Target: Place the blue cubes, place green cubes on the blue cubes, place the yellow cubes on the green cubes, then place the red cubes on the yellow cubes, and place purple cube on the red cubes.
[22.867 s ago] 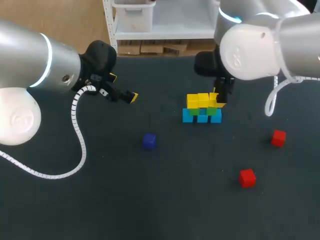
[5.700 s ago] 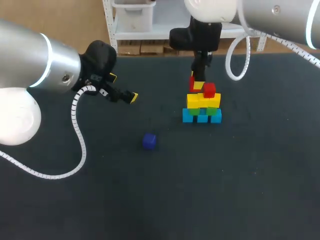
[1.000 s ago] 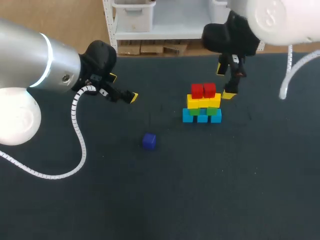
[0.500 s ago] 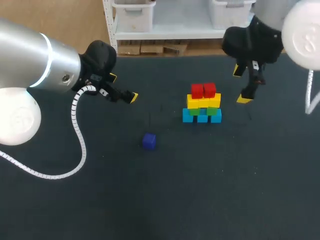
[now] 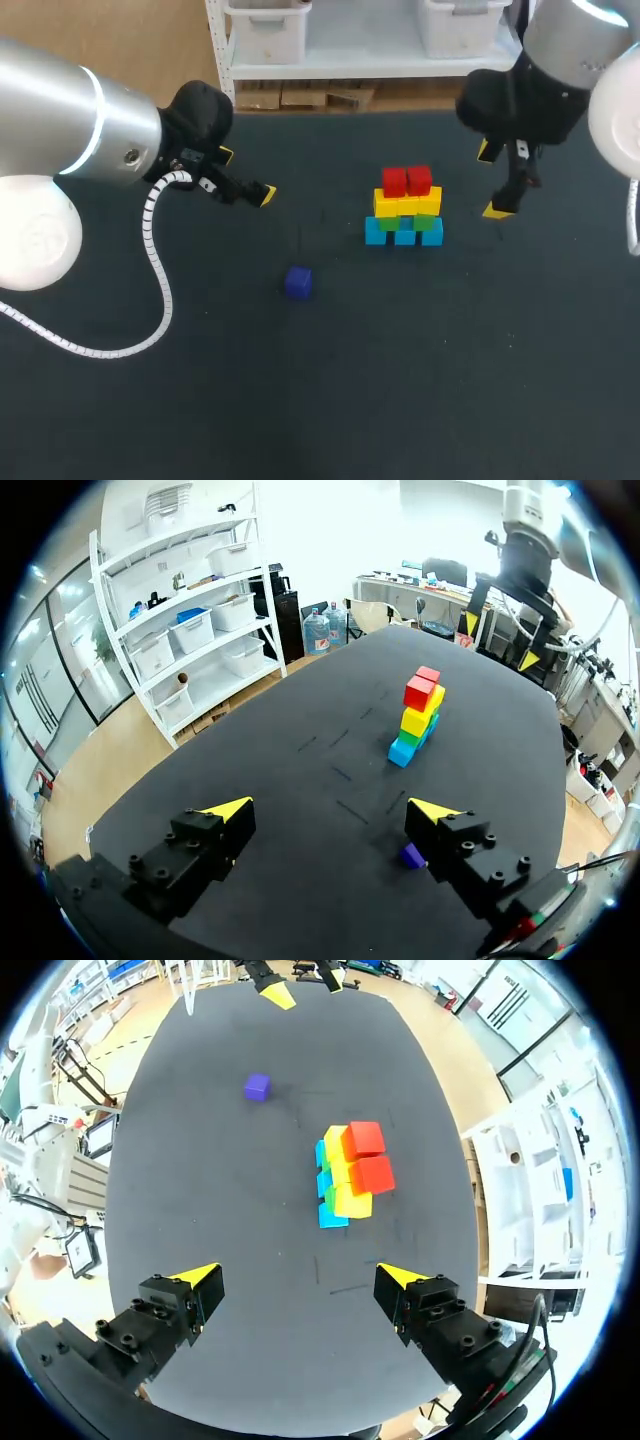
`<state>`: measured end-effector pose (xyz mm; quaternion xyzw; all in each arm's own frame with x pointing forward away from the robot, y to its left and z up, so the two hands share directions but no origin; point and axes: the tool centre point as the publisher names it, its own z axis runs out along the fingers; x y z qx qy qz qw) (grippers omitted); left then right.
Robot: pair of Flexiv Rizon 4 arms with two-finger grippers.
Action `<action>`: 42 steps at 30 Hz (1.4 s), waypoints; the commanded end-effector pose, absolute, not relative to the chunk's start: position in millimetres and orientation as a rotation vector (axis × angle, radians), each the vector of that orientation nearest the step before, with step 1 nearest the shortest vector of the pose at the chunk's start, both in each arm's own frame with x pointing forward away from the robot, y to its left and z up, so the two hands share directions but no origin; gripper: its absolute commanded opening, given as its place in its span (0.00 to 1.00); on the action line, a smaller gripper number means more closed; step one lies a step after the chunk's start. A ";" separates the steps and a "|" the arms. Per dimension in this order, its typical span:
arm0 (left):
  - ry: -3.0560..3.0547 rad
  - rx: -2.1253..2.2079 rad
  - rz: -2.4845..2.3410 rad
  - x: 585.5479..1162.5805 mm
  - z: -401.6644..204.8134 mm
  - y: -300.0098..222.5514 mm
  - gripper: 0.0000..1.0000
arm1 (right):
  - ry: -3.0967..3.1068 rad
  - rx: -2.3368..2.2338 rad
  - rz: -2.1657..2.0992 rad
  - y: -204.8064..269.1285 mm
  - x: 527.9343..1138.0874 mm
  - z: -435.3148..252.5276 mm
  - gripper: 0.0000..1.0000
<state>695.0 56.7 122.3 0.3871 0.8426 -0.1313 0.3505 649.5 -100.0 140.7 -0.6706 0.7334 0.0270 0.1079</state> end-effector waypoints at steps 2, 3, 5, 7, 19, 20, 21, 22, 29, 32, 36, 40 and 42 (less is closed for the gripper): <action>2.176 1.007 -0.350 695.1 122.0 59.0 1.00 | 2.157 -1.970 0.076 -100.3 648.9 140.3 1.00; 2.176 1.007 -0.350 695.1 122.0 59.0 1.00 | 2.157 -1.970 0.076 -100.3 648.9 140.3 1.00; 2.176 1.007 -0.350 695.1 122.0 59.0 1.00 | 2.157 -1.970 0.076 -100.3 648.9 140.3 1.00; 2.176 1.007 -0.350 695.1 122.0 59.0 1.00 | 2.157 -1.970 0.076 -100.3 648.9 140.3 1.00; 2.176 1.007 -0.350 695.1 122.0 59.0 1.00 | 2.157 -1.970 0.076 -100.3 648.9 140.3 1.00; 2.176 1.007 -0.350 695.1 122.0 59.0 1.00 | 2.157 -1.970 0.076 -100.3 648.9 140.3 1.00; 2.176 1.007 -0.350 695.1 122.0 59.0 1.00 | 2.146 -1.935 0.096 -104.9 649.5 140.0 1.00; 2.176 1.007 -0.350 695.1 122.0 59.0 1.00 | 2.144 -1.913 0.120 -107.8 650.3 139.9 1.00; 2.176 1.007 -0.350 695.1 122.0 59.0 1.00 | 2.119 -1.695 0.225 -131.7 662.4 132.9 1.00; 2.176 1.007 -0.350 695.1 122.0 59.0 1.00 | 2.106 -1.634 0.218 -136.8 665.9 128.7 1.00; 2.176 1.007 -0.350 695.1 122.0 59.0 1.00 | 2.064 -1.531 0.217 -143.6 669.0 131.0 1.00; 2.176 1.007 -0.350 695.1 122.0 59.0 1.00 | 2.033 -1.434 0.210 -152.3 672.3 136.3 1.00; 2.176 1.007 -0.350 695.1 122.0 59.0 1.00 | 2.025 -1.399 0.207 -158.5 674.1 139.9 1.00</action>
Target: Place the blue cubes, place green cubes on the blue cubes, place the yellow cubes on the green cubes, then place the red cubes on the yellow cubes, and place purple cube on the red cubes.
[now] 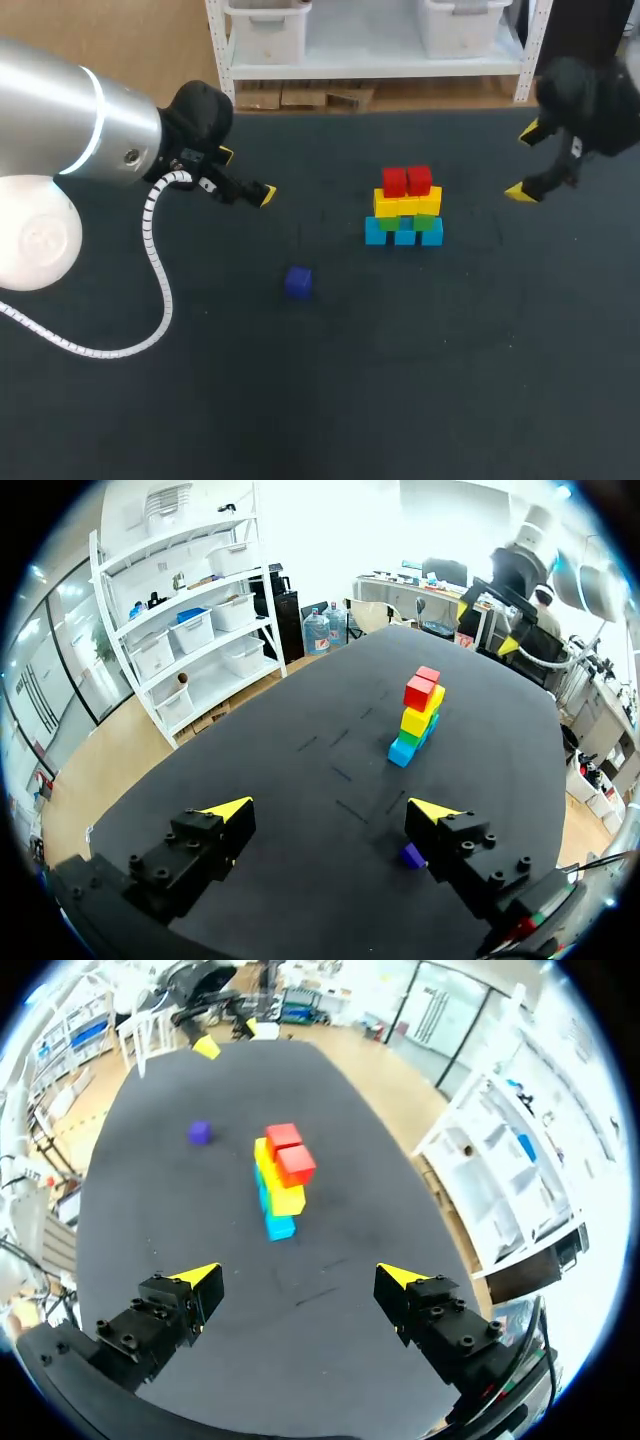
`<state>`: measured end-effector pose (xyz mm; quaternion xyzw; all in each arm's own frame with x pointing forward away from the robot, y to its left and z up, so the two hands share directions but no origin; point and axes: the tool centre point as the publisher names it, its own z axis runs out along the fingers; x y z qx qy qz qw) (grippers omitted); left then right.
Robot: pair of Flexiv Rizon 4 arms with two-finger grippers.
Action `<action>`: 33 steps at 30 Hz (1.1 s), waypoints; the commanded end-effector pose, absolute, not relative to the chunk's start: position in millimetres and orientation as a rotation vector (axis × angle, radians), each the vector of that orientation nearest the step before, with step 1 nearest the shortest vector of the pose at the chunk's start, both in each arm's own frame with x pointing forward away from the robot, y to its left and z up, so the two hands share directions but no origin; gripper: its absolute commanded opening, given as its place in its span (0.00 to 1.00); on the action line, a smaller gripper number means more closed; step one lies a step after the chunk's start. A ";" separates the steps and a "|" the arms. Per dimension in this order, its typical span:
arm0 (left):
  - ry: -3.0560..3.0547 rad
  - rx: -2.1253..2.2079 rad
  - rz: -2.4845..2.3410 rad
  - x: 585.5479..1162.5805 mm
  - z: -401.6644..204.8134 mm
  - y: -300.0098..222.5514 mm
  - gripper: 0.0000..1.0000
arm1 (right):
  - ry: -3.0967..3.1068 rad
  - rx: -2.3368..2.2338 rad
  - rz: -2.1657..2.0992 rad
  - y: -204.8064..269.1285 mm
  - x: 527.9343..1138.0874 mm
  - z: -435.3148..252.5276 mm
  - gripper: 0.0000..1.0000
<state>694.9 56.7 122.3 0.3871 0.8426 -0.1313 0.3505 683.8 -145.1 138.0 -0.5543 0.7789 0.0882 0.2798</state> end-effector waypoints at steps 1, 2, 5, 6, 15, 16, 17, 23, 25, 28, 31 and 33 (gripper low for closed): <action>2.176 1.007 -0.350 695.1 122.0 59.0 1.00 | 2.025 -1.382 0.205 -161.3 674.9 141.4 1.00; 2.176 1.007 -0.350 695.1 122.0 59.0 1.00 | 2.021 -1.362 0.203 -164.7 675.8 143.4 1.00; 2.176 1.007 -0.350 695.1 122.0 59.0 1.00 | 2.015 -1.327 0.192 -172.6 677.8 148.4 1.00; 2.176 1.007 -0.350 695.1 122.0 59.0 1.00 | 2.014 -1.315 0.188 -174.9 678.5 150.0 1.00; 2.176 1.007 -0.350 695.1 122.0 59.0 1.00 | 2.000 -1.227 0.165 -183.6 679.7 154.9 1.00; 2.176 1.007 -0.350 695.1 122.0 59.0 1.00 | 1.996 -1.214 0.166 -184.6 679.7 155.3 1.00; 2.176 1.007 -0.350 695.1 122.0 59.0 1.00 | 1.995 -1.209 0.166 -185.6 679.8 155.9 1.00; 2.176 1.007 -0.350 695.1 122.0 59.0 1.00 | 1.965 -1.200 0.164 -187.4 679.8 156.7 1.00; 2.176 1.007 -0.350 695.1 122.0 59.0 1.00 | 1.965 -1.200 0.164 -187.4 679.8 156.7 1.00; 2.176 1.007 -0.350 695.1 122.0 59.0 1.00 | 1.965 -1.200 0.164 -187.4 679.8 156.7 1.00; 2.176 1.007 -0.350 695.1 122.0 59.0 1.00 | 1.965 -1.200 0.164 -187.4 679.8 156.7 1.00; 2.176 1.007 -0.350 695.1 122.0 59.0 1.00 | 1.965 -1.200 0.164 -187.4 679.8 156.7 1.00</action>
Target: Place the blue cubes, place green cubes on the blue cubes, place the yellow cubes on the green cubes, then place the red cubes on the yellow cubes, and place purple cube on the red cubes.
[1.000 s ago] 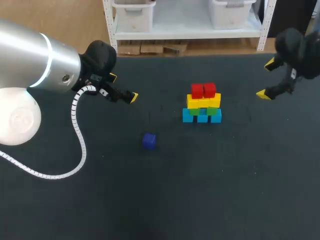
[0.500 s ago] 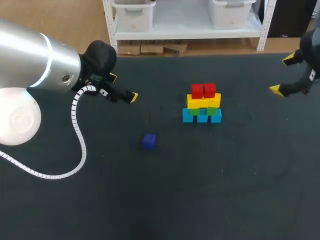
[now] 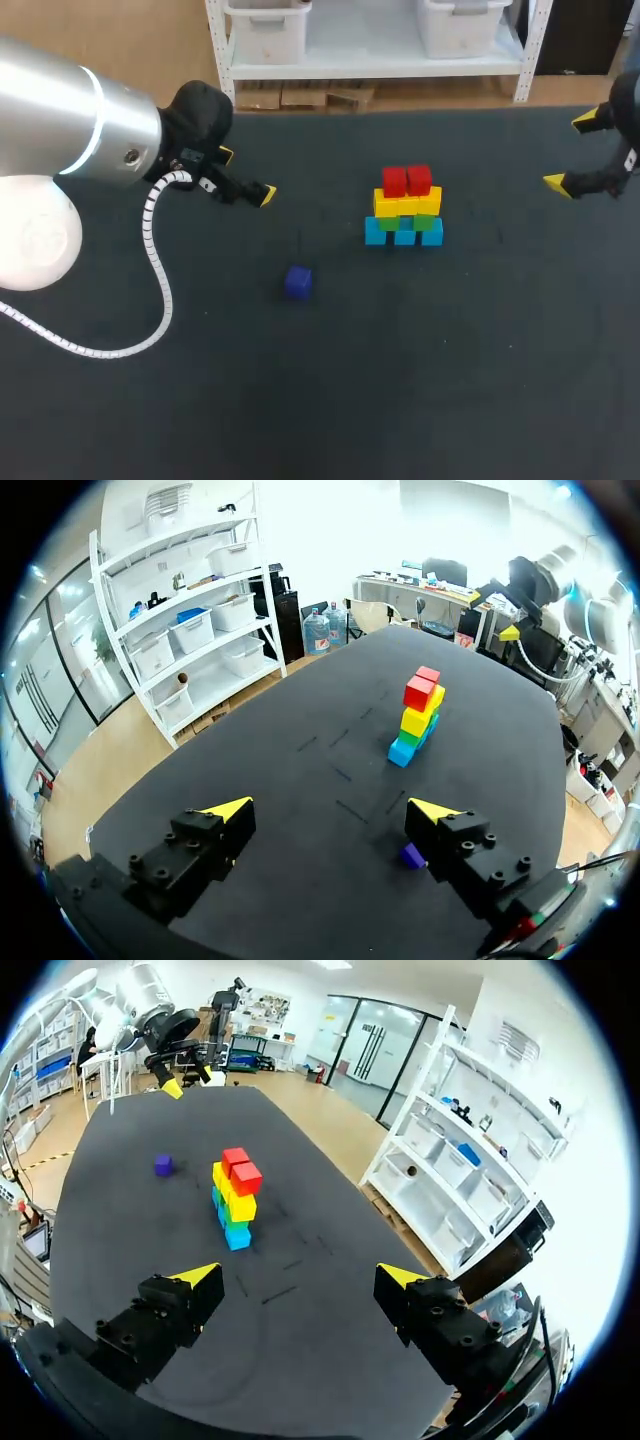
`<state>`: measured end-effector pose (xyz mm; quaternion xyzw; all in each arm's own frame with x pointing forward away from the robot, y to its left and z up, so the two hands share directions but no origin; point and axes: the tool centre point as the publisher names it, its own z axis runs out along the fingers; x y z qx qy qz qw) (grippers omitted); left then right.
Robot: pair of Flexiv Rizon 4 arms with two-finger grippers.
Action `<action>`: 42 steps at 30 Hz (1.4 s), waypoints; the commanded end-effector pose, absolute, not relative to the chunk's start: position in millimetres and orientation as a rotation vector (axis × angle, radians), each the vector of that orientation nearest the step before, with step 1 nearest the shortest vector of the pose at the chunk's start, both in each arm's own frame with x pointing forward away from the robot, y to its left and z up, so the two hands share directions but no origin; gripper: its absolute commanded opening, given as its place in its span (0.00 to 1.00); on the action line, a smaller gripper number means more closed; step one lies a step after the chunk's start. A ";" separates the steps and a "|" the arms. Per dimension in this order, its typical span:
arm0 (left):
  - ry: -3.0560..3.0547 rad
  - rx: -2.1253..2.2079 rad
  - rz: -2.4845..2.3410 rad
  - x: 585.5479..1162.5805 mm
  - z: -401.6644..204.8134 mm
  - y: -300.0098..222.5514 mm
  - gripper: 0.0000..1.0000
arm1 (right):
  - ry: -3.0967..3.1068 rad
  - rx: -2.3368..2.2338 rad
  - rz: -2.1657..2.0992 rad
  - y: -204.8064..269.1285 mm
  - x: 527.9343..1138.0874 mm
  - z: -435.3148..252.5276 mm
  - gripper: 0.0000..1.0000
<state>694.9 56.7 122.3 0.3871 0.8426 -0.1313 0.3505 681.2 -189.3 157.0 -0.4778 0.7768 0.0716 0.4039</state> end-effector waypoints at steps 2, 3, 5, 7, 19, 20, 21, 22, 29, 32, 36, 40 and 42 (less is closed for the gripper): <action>2.176 1.007 -0.350 695.1 122.0 59.0 1.00 | 1.965 -1.200 0.164 -187.4 679.8 156.7 1.00; 2.176 1.007 -0.350 695.1 122.0 59.0 1.00 | 1.965 -1.200 0.164 -187.4 679.8 156.7 1.00; 2.176 1.007 -0.350 695.1 122.0 59.0 1.00 | 1.965 -1.200 0.164 -187.4 679.8 156.7 1.00; 2.176 1.007 -0.350 695.1 122.0 59.0 1.00 | 1.965 -1.200 0.164 -187.4 679.8 156.7 1.00; 2.180 1.048 -0.213 701.8 139.0 53.9 1.00 | 1.965 -1.200 0.164 -187.4 679.8 156.7 1.00; 2.187 1.061 -0.190 703.4 142.3 52.4 1.00 | 1.965 -1.200 0.164 -187.4 679.8 156.7 1.00; 2.190 1.069 -0.179 704.4 144.9 51.4 1.00 | 1.965 -1.200 0.164 -187.4 679.8 156.7 1.00; 2.198 1.085 -0.154 704.9 147.3 49.8 1.00 | 1.965 -1.200 0.164 -187.4 679.8 156.7 1.00; 2.244 1.183 -0.026 697.0 146.2 31.1 1.00 | 1.965 -1.200 0.164 -187.4 679.8 156.7 1.00; 2.266 1.194 0.013 695.6 142.9 28.3 1.00 | 1.965 -1.200 0.164 -187.4 679.8 156.7 1.00; 2.281 1.243 0.027 689.5 137.7 23.5 1.00 | 1.965 -1.200 0.164 -187.4 679.8 156.7 1.00; 2.247 1.399 0.043 674.1 127.7 20.0 1.00 | 1.965 -1.200 0.164 -187.4 679.8 156.7 1.00; 2.185 1.521 0.052 662.8 121.7 18.6 1.00 | 1.965 -1.200 0.164 -187.4 679.8 156.7 1.00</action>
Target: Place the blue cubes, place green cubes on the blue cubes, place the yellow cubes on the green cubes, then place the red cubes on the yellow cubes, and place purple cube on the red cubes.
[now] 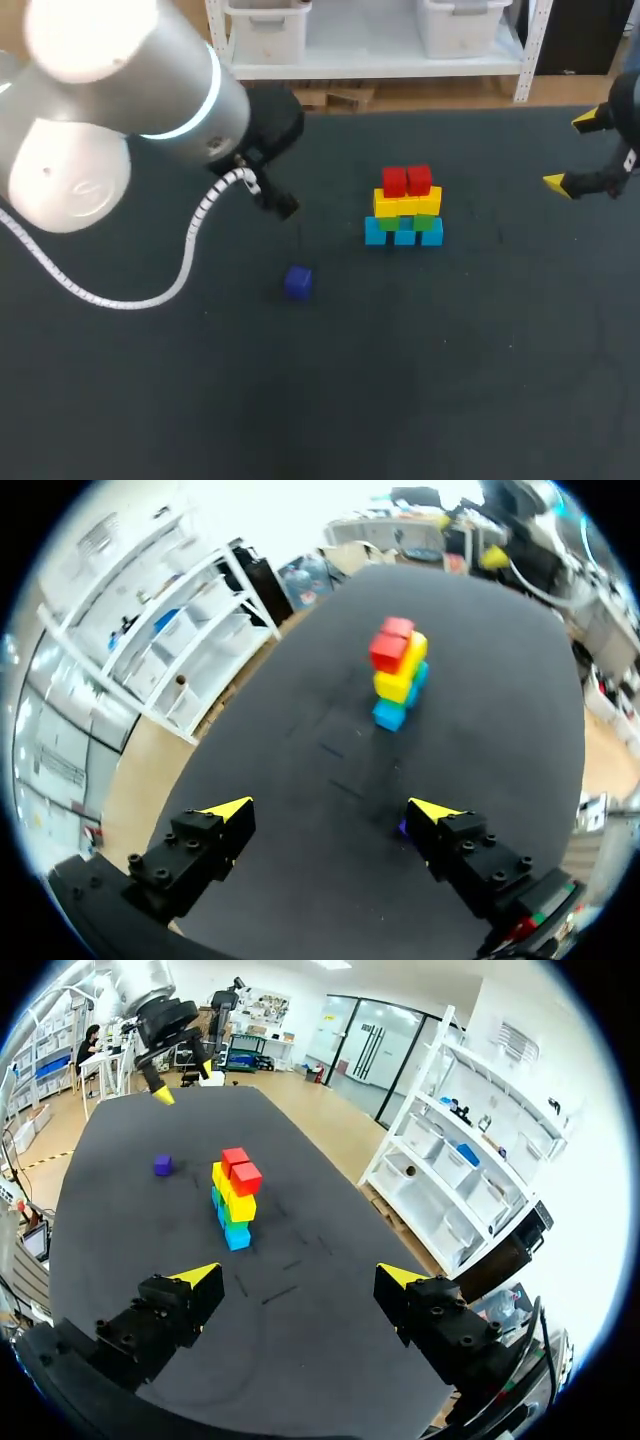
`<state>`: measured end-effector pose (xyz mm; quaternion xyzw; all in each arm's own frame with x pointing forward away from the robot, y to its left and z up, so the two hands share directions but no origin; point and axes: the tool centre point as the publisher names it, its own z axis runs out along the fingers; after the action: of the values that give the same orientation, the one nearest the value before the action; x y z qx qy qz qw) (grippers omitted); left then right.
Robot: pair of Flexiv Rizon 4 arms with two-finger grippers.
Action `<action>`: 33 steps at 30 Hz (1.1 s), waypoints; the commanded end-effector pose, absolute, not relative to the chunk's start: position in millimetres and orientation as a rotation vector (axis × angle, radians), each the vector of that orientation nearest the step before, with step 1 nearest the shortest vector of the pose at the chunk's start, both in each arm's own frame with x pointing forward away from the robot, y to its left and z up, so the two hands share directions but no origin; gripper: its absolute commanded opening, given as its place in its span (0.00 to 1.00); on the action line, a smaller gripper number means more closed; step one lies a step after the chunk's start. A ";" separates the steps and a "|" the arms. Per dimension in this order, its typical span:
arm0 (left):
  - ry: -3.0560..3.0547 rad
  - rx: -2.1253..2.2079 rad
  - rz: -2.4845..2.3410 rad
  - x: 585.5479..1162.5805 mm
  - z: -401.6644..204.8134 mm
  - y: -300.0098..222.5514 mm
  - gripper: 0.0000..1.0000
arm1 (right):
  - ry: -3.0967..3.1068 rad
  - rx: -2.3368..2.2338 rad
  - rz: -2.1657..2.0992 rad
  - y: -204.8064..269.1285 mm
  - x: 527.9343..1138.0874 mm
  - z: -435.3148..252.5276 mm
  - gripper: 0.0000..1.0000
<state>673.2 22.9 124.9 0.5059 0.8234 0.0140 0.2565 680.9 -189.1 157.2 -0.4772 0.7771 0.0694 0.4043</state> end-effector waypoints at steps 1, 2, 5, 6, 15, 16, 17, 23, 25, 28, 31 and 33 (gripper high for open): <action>2.160 1.574 0.051 657.0 118.3 19.4 1.00 | 1.965 -1.200 0.164 -187.4 679.8 156.7 1.00; 2.129 1.619 0.057 652.1 115.8 20.5 1.00 | 1.965 -1.200 0.164 -187.4 679.8 156.7 1.00; 2.013 1.793 0.066 633.4 109.6 21.1 1.00 | 1.965 -1.200 0.164 -187.4 679.8 156.7 1.00; 1.956 1.872 0.069 626.6 105.7 22.1 1.00 | 1.965 -1.200 0.164 -187.4 679.8 156.7 1.00; 1.834 2.131 0.038 600.9 84.5 28.4 1.00 | 1.965 -1.200 0.164 -187.4 679.8 156.7 1.00; 1.831 2.153 0.027 601.2 82.3 27.6 1.00 | 1.965 -1.200 0.164 -187.4 679.8 156.7 1.00; 1.834 2.184 0.010 602.1 79.1 26.4 1.00 | 1.965 -1.200 0.164 -187.4 679.8 156.7 1.00; 1.842 2.288 0.003 615.4 58.8 14.0 1.00 | 1.965 -1.200 0.164 -187.4 679.8 156.7 1.00; 1.831 2.320 0.019 620.0 53.4 8.0 1.00 | 1.965 -1.200 0.164 -187.4 679.8 156.7 1.00; 1.819 2.348 0.027 624.5 46.0 -1.7 1.00 | 1.965 -1.200 0.164 -187.4 679.8 156.7 1.00; 1.797 2.391 0.007 624.5 39.6 -7.6 1.00 | 1.965 -1.200 0.164 -187.4 679.8 156.7 1.00; 1.795 2.415 0.004 625.3 34.5 -9.3 1.00 | 1.965 -1.200 0.164 -187.4 679.8 156.7 1.00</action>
<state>614.4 0.7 41.9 0.7973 0.5953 0.0123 0.0989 680.8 -189.1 157.1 -0.4772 0.7771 0.0694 0.4044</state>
